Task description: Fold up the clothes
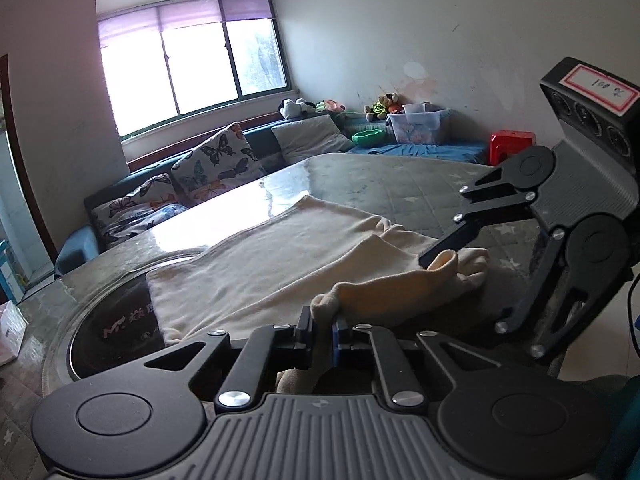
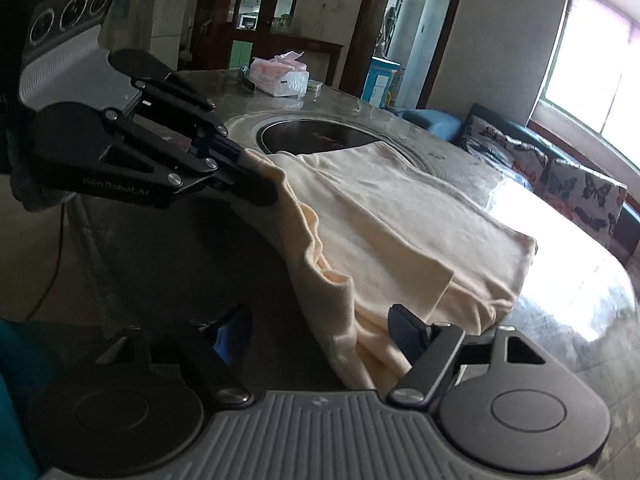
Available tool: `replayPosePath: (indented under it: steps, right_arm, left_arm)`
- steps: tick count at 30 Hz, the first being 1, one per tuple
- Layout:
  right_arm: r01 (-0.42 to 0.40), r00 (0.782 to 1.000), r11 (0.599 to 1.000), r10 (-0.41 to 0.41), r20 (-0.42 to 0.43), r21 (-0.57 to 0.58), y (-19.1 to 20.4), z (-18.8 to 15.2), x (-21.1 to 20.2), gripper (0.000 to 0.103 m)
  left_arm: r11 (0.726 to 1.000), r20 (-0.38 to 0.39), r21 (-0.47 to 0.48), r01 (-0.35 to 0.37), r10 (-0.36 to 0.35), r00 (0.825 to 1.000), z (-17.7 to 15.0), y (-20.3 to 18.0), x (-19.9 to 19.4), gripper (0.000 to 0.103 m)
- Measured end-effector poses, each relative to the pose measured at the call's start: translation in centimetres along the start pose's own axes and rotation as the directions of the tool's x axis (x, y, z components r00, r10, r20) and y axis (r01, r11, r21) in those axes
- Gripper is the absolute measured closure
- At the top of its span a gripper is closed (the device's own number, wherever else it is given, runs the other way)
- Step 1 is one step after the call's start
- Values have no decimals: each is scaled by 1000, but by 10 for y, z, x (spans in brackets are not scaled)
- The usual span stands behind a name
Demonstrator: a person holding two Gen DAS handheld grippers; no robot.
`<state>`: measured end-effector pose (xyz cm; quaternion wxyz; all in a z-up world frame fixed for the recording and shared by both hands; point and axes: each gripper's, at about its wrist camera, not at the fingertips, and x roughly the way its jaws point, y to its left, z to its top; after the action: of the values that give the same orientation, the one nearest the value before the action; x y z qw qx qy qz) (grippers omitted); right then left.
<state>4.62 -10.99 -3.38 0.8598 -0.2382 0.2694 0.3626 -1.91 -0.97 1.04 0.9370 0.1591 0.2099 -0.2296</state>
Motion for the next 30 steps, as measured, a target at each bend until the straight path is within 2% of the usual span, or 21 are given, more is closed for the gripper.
replayPosePath:
  steps: [1, 6, 10, 16, 18, 19, 20, 22, 30]
  right_arm:
    - [3, 1000, 1000, -3, 2, -7, 0, 1, 2, 35]
    - [2, 1000, 1000, -2, 2, -17, -2, 4, 8, 42]
    - [-7, 1000, 1000, 7, 2, 10, -6, 6, 10, 56]
    - [-15, 1000, 999, 15, 9, 32, -10, 5, 13, 57]
    - [-20, 1000, 999, 20, 12, 39, -11, 5, 13, 57]
    - [-22, 1000, 999, 21, 13, 42, -12, 4, 13, 57]
    - [-23, 1000, 999, 22, 12, 45, -12, 4, 13, 57]
    - [-22, 1000, 998, 21, 15, 54, -12, 3, 12, 57]
    - [-42, 999, 996, 41, 11, 75, -15, 2, 10, 57]
  left_arm:
    - [1000, -2, 2, 2, -2, 1000, -1, 0, 0, 93]
    - [1000, -13, 8, 6, -6, 1000, -6, -4, -4, 92]
    - [1000, -20, 14, 7, -7, 1000, -10, -5, -6, 90]
    - [1000, -31, 26, 6, -5, 1000, -13, -9, -7, 87]
    - [1000, -33, 28, 3, -2, 999, -14, -9, -6, 84]
    - [1000, -35, 30, 2, -1, 999, -15, -10, -7, 80]
    - [999, -38, 34, -1, 2, 999, -15, -12, -8, 71]
    - [999, -39, 47, -4, 6, 999, -18, -15, -10, 65]
    - [998, -49, 58, -3, 6, 999, -21, -17, -7, 63]
